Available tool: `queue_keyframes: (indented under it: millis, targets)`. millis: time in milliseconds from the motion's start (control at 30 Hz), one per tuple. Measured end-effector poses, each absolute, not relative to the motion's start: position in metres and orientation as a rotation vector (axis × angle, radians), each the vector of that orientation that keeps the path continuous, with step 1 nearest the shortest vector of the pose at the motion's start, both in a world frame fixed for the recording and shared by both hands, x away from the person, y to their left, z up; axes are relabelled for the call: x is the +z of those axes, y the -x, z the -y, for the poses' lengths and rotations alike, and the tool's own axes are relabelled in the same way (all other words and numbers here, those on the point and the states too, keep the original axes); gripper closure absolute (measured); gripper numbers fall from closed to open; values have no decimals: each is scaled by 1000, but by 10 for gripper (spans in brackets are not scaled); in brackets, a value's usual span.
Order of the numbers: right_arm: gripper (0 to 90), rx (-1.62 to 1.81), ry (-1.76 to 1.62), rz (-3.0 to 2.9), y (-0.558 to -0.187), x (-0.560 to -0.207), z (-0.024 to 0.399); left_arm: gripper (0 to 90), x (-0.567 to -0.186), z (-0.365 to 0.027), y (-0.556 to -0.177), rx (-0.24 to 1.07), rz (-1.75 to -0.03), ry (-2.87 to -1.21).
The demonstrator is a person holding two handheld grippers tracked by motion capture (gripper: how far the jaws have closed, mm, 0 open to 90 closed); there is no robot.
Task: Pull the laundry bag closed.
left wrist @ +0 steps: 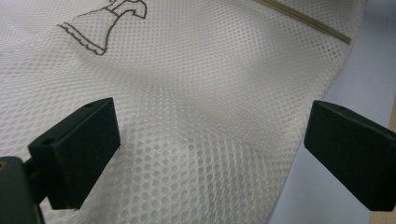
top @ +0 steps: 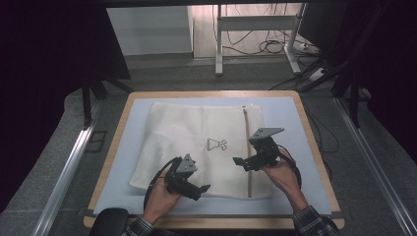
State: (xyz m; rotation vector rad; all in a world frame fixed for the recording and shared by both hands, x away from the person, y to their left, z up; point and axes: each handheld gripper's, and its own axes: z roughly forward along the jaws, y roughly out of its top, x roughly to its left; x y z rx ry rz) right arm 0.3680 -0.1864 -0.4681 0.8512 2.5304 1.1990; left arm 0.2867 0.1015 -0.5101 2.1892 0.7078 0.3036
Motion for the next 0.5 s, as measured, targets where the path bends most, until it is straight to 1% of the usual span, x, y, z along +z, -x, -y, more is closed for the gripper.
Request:
queue_keyframes:
  millis: [500]
  targets:
    - [7,1161,-839,-2539,-344,-472,198,33,-507,-121,-286,338,-752,-2177]
